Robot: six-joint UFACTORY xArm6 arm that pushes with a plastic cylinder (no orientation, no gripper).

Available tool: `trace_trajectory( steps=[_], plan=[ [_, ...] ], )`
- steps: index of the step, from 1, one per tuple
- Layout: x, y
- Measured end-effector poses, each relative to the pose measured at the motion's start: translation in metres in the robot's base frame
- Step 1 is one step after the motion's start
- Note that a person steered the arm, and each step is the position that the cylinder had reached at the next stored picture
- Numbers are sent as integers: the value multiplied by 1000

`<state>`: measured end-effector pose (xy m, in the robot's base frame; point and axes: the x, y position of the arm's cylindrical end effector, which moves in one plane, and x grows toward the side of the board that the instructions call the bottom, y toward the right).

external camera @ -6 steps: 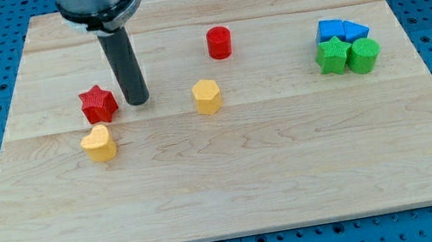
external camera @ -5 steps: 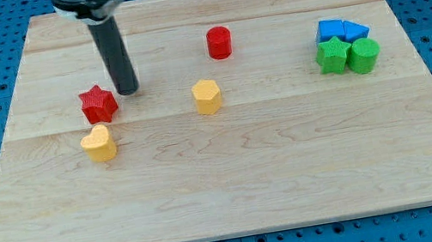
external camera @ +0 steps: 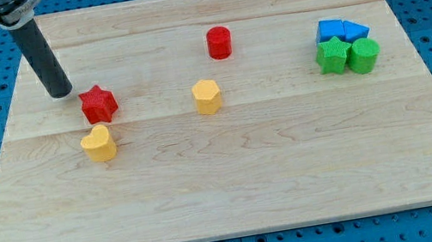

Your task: Slide the red star down a bit

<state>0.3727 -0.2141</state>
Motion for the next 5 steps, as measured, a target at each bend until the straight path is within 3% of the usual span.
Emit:
trace_trajectory(
  steps=[5],
  plan=[
    [22, 26]
  ],
)
